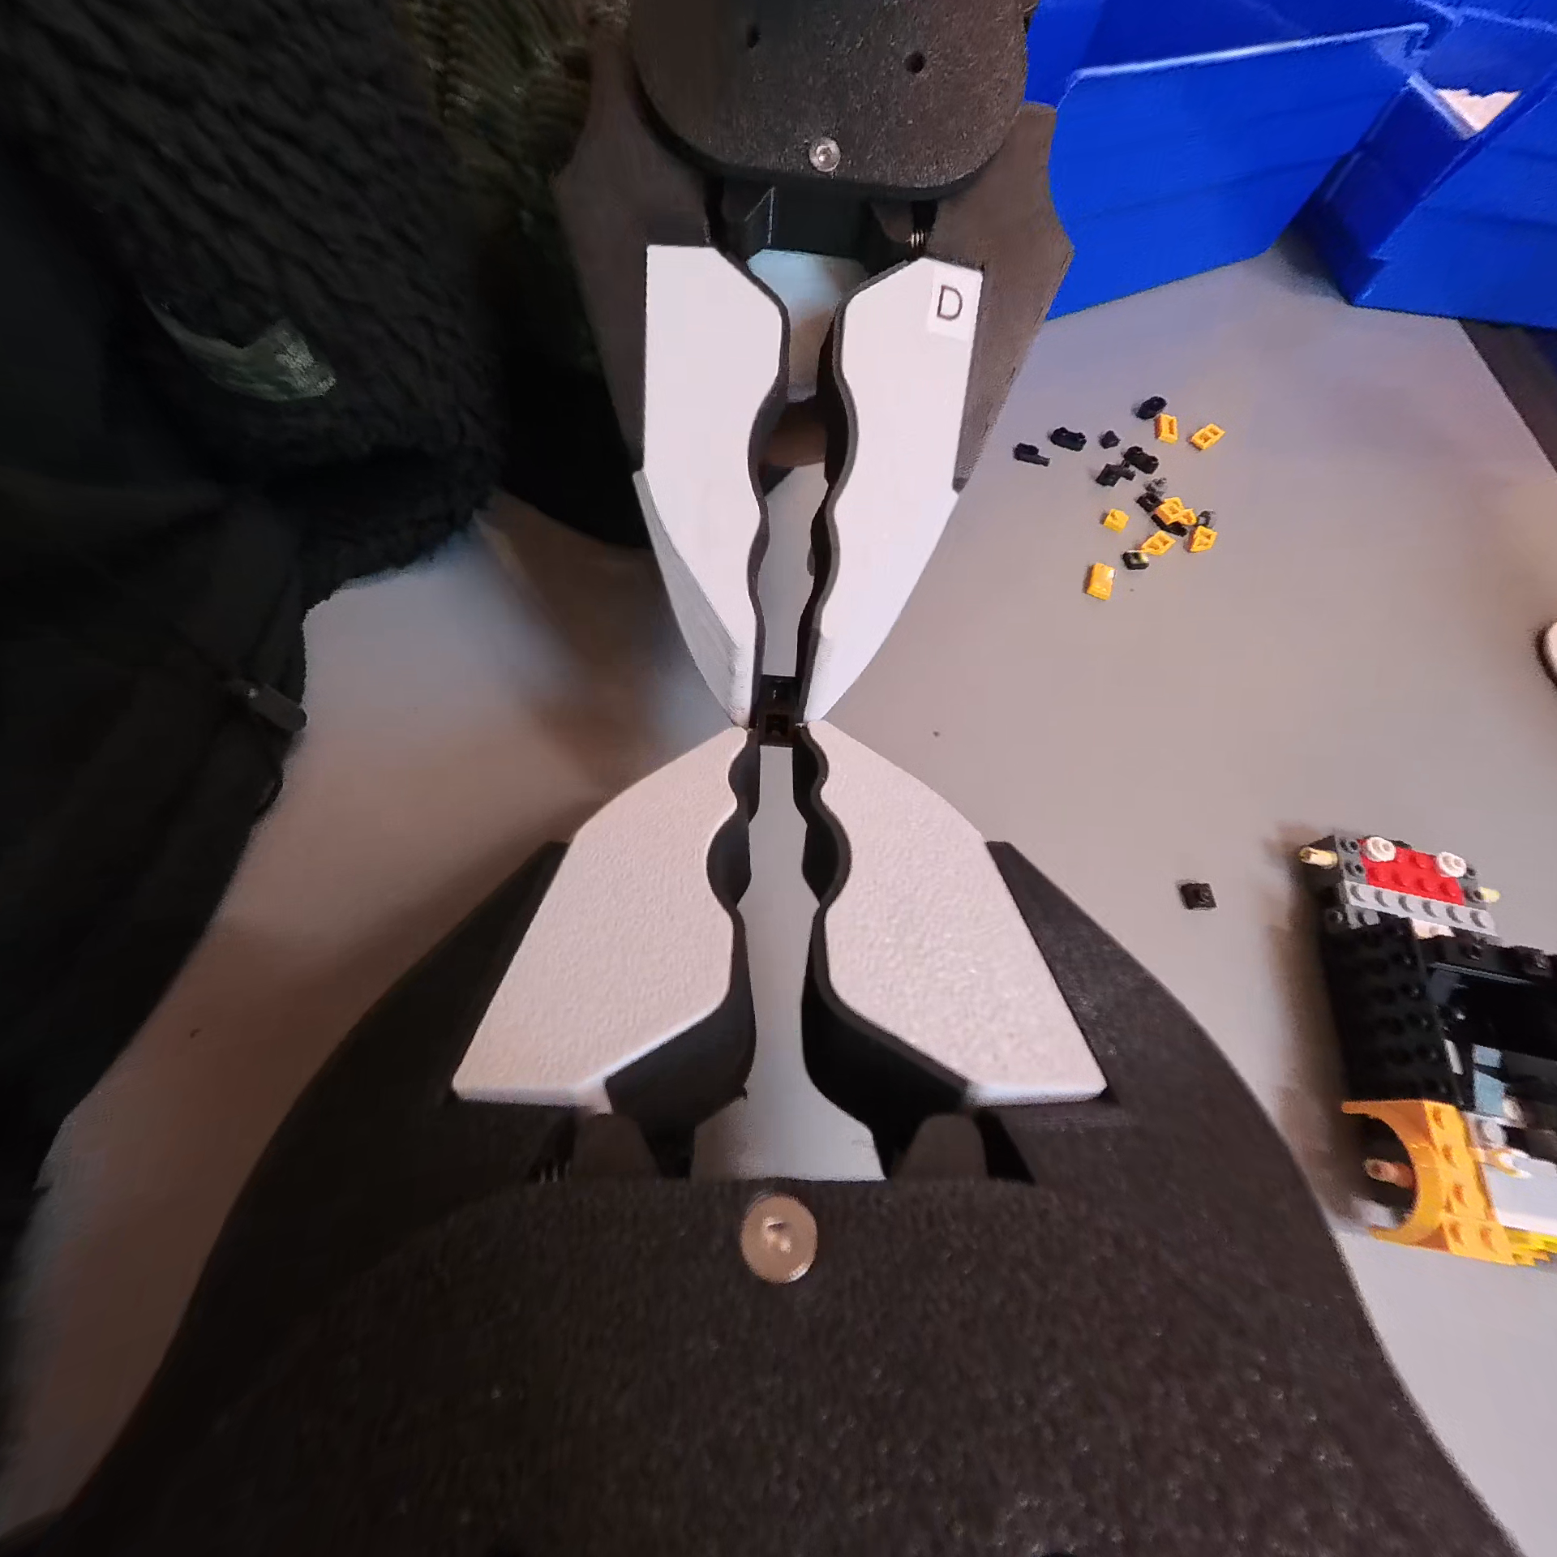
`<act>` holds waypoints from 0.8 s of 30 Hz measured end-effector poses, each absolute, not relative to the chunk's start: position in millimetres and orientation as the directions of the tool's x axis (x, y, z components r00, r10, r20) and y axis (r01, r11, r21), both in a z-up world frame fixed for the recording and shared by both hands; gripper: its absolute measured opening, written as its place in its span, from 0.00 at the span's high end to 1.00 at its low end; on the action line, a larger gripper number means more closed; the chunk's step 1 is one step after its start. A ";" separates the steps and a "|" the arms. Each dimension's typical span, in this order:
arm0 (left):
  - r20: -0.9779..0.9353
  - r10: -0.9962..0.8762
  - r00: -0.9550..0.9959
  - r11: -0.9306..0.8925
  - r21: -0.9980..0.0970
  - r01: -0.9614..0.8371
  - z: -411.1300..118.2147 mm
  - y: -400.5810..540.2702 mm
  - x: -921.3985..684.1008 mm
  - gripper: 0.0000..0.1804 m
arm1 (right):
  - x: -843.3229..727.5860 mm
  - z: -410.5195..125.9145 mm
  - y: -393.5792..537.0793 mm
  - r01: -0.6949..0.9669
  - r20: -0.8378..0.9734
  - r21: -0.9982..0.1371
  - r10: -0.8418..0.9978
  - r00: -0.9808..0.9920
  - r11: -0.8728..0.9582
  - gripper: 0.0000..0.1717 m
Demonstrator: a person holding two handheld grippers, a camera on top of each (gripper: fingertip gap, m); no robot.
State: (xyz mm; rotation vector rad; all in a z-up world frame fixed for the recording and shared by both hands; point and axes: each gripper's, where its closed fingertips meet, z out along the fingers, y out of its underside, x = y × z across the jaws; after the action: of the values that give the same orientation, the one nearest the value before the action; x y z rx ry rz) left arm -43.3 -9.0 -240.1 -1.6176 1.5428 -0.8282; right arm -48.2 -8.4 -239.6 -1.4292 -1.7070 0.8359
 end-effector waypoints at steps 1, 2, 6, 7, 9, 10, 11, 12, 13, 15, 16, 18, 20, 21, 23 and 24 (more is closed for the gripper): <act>-0.033 -0.997 0.072 -0.009 -0.854 -0.521 -239.6 -8.9 -43.8 0.95 | -48.7 -239.0 -8.0 0.501 0.151 -0.847 0.984 -0.094 0.178 0.96; -0.017 -0.997 0.069 -0.022 -0.855 -0.519 -239.5 -9.5 -44.2 0.95 | -49.2 -238.8 -8.4 0.502 0.170 -0.843 0.981 -0.092 0.193 0.96; -0.037 -0.998 0.054 0.000 -0.823 -0.568 -252.7 -11.6 -44.4 0.96 | -48.0 -253.8 -9.6 0.584 0.259 -0.763 0.959 -0.115 0.277 0.96; -0.027 -0.998 0.050 -0.007 -0.824 -0.566 -254.4 -12.0 -44.3 0.96 | -47.6 -257.1 -9.8 0.597 0.263 -0.753 0.958 -0.116 0.279 0.96; -0.028 -0.998 0.048 -0.004 -0.827 -0.562 -254.8 -11.6 -43.0 0.96 | -46.5 -261.3 -8.9 0.614 0.272 -0.736 0.955 -0.117 0.285 0.96; -0.031 -0.999 0.044 0.001 -0.827 -0.562 -255.2 -11.9 -42.1 0.96 | -46.0 -263.9 -8.6 0.626 0.283 -0.722 0.952 -0.121 0.294 0.96; -0.032 -0.999 0.040 0.004 -0.830 -0.557 -255.2 -12.8 -41.0 0.96 | -45.9 -266.4 -8.8 0.634 0.289 -0.713 0.949 -0.125 0.301 0.96; -0.030 -0.999 0.035 0.006 -0.836 -0.548 -254.0 -13.7 -40.0 0.96 | -46.4 -267.7 -9.5 0.635 0.287 -0.712 0.950 -0.126 0.299 0.96; -0.032 -0.999 0.034 0.009 -0.843 -0.538 -252.5 -14.1 -39.0 0.96 | -47.0 -267.9 -9.8 0.634 0.285 -0.713 0.950 -0.126 0.299 0.96; -0.045 -0.998 0.034 0.020 -0.847 -0.532 -251.7 -13.7 -38.4 0.96 | -47.1 -267.9 -9.5 0.635 0.285 -0.713 0.950 -0.126 0.298 0.97; -0.042 -0.998 0.036 0.017 -0.852 -0.524 -250.4 -13.4 -38.3 0.96 | -47.1 -267.0 -9.1 0.631 0.285 -0.717 0.951 -0.121 0.296 0.97; -0.035 -0.998 0.044 0.008 -0.863 -0.504 -247.4 -11.7 -37.9 0.95 | -47.0 -263.9 -7.7 0.622 0.282 -0.728 0.953 -0.110 0.287 0.96; -0.003 -0.997 0.080 -0.033 -0.896 -0.442 -237.9 -5.9 -37.0 0.95 | -45.7 -254.3 -2.9 0.576 0.230 -0.786 0.971 -0.068 0.226 0.96; 0.013 -0.995 0.100 -0.052 -0.917 -0.396 -230.5 -2.3 -36.7 0.95 | -45.0 -246.4 0.1 0.533 0.193 -0.825 0.980 -0.044 0.187 0.96; 0.020 -0.992 0.124 -0.059 -0.946 -0.320 -217.6 1.8 -36.6 0.96 | -44.8 -232.3 3.1 0.456 0.126 -0.882 0.992 -0.021 0.121 0.96; 0.021 -0.991 0.133 -0.062 -0.950 -0.305 -215.2 3.4 -37.9 0.94 | -45.6 -223.9 4.5 0.401 0.092 -0.912 0.996 -0.009 0.088 0.96</act>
State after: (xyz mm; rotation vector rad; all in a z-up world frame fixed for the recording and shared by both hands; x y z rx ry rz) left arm -37.9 3.4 -215.2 -1.5261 1.3136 -0.9779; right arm -45.6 4.5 -223.9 -1.4362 -1.5392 0.9076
